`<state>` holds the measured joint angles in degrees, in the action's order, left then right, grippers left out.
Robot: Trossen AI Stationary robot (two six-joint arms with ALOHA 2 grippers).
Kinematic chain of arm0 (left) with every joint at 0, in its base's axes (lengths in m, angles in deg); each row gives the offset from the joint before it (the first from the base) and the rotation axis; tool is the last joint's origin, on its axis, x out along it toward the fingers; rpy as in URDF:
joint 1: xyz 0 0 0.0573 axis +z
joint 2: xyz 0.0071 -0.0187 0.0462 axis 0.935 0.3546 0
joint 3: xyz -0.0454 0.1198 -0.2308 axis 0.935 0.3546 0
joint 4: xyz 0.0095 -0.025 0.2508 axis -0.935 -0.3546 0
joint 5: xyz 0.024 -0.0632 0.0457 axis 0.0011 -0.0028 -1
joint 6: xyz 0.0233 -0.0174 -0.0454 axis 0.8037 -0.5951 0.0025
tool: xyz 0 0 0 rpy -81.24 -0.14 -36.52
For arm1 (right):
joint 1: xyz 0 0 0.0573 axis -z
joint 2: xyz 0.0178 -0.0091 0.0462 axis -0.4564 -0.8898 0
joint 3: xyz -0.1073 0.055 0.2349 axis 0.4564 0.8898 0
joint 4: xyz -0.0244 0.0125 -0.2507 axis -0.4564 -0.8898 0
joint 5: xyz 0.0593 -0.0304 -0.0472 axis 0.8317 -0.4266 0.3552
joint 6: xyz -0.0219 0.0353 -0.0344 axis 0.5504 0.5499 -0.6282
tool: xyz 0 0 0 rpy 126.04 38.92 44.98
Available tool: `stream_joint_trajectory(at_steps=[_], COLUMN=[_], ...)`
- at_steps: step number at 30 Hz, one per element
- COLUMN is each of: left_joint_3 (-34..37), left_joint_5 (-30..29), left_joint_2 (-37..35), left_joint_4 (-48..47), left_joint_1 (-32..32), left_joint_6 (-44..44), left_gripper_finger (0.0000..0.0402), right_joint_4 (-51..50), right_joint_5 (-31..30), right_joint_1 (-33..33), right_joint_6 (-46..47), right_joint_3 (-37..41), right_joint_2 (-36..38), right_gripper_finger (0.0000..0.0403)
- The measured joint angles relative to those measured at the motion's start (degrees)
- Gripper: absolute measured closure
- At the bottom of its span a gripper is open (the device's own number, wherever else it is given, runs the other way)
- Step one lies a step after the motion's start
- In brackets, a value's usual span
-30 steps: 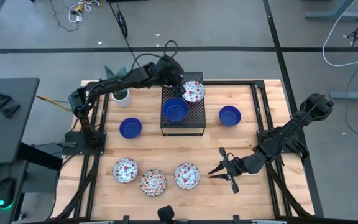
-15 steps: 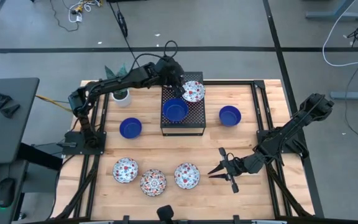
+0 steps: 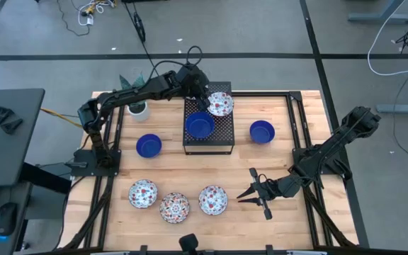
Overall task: Pick & Place Mini bowls
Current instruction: Stack the right orange patterned bowl on top of the other orange patterned bowl on the shelf, then stack the right red patterned bowl on top of the other red patterned bowl on the shelf
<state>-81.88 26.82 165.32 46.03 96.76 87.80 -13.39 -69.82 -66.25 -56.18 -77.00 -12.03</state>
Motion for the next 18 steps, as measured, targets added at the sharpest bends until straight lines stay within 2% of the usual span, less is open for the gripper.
stream_joint_trajectory(at_steps=[8,13,15,18], left_joint_3=[0.00,0.00,0.00,-0.02], left_joint_5=[1.24,0.95,-0.18,-5.71], left_joint_2=[-0.21,-3.41,-5.64,-9.75], left_joint_4=[-0.58,-2.33,-4.76,-11.25], left_joint_1=[-0.46,-2.49,-4.27,-8.47], left_joint_6=[0.04,0.30,1.33,2.84], left_gripper_finger=[0.0398,0.0388,0.0386,0.0393], right_joint_4=[0.00,0.00,-0.10,-0.11], right_joint_5=[-0.02,0.00,-0.02,-0.02], right_joint_1=[0.00,0.00,0.00,0.00], right_joint_6=[0.00,0.00,0.00,0.00], right_joint_3=[0.00,0.00,0.00,0.00], right_joint_2=[0.01,0.01,0.01,0.00], right_gripper_finger=[0.0347,0.0347,0.0347,0.0347])
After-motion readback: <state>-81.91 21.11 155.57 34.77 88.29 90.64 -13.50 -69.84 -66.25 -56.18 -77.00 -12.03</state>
